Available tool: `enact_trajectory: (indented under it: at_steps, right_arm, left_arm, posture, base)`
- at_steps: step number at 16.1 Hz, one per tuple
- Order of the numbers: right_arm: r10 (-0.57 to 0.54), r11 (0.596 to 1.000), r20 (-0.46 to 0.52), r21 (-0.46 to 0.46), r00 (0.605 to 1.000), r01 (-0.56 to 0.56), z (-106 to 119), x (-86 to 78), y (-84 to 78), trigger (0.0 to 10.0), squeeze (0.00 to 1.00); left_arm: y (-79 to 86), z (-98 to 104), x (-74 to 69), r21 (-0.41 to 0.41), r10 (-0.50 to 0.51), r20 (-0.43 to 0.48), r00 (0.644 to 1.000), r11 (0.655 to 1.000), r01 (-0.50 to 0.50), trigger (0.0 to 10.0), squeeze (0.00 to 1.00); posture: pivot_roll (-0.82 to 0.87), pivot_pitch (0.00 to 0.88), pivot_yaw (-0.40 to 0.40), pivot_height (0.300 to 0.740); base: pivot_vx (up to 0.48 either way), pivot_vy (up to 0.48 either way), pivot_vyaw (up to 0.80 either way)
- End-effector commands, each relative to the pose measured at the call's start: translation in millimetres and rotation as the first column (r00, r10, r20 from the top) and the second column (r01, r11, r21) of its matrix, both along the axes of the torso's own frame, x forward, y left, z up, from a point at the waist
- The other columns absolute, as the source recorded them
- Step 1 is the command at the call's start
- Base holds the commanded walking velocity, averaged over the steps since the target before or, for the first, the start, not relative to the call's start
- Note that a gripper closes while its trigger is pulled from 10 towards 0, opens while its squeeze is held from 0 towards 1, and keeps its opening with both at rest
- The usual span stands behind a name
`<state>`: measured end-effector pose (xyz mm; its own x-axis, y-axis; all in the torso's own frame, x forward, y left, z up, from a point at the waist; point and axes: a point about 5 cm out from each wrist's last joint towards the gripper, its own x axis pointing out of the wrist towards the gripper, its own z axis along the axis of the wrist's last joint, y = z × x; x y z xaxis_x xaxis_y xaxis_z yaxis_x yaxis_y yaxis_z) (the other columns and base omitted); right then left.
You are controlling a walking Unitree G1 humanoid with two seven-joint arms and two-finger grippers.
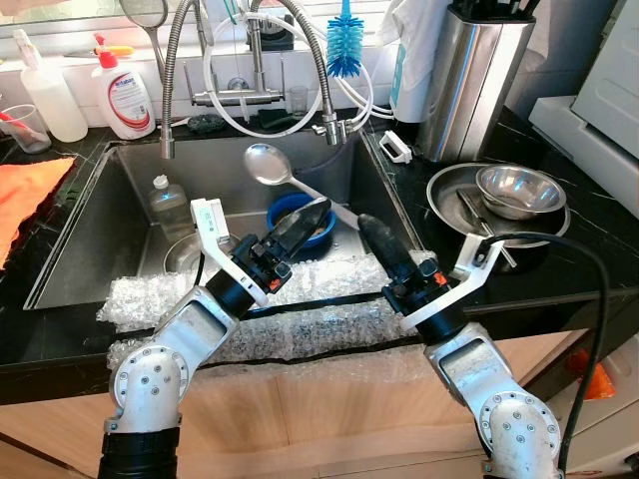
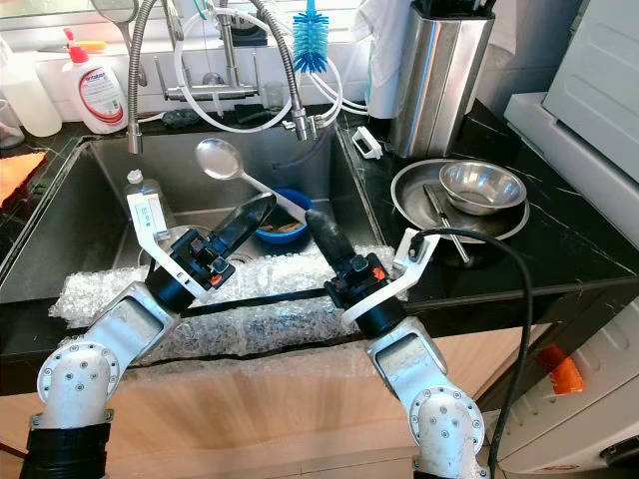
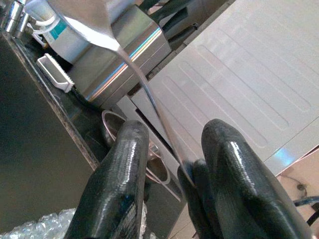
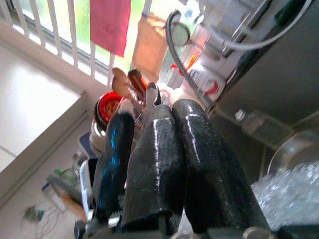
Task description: Kitchen organization
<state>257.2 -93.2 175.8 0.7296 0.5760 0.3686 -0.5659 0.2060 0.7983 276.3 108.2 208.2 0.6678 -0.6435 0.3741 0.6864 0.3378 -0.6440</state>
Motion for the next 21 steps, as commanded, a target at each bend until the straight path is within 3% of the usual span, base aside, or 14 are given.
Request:
enact_trajectory:
  at_steps: [1, 7, 9, 10, 21]
  right_arm:
    - [0.040, 0.998, -0.004, 0.048, 0.999, -0.040, 1.1, -4.4, 9.7, 10.0, 0.00]
    - [0.064, 0.997, -0.001, 0.051, 0.998, -0.064, 2.5, -6.0, 11.7, 10.0, 0.00]
    - [0.066, 0.996, 0.000, 0.058, 0.998, -0.066, 2.7, -6.6, 11.9, 10.0, 0.00]
    - [0.066, 0.996, 0.001, 0.058, 0.998, -0.066, 3.0, -6.5, 11.9, 10.0, 0.00]
    - [0.078, 0.997, 0.039, 0.027, 0.996, -0.079, 4.2, -10.2, 13.5, 10.0, 0.00]
  left_arm:
    - [-0.1, 7.1, 0.8, -0.006, 0.008, 0.027, 1.000, 1.000, -0.008, 10.0, 0.00]
    - [3.8, 8.1, 5.8, -0.040, 0.077, 0.010, 0.997, 0.996, -0.076, 10.0, 0.00]
    - [6.9, 8.9, 8.2, -0.063, 0.104, 0.001, 0.995, 0.993, -0.104, 4.2, 0.00]
    - [7.9, 9.1, 8.9, -0.061, 0.113, 0.000, 0.994, 0.992, -0.113, 0.0, 0.00]
    - [10.3, 12.8, 10.3, -0.107, 0.132, -0.007, 0.991, 0.985, -0.132, 0.0, 0.00]
  posture:
    - [-0.08, 0.000, 0.015, 0.740]
    - [-0.07, 0.000, 0.010, 0.740]
    - [-0.07, 0.003, 0.010, 0.740]
    - [-0.07, 0.005, 0.010, 0.740]
    - [-0.07, 0.008, 0.005, 0.740]
  base:
    - [0.000, 0.000, 0.00]
    - [0.000, 0.000, 0.00]
    - [0.000, 0.000, 0.00]
    - [0.000, 0.000, 0.00]
    - [0.000, 0.000, 0.00]
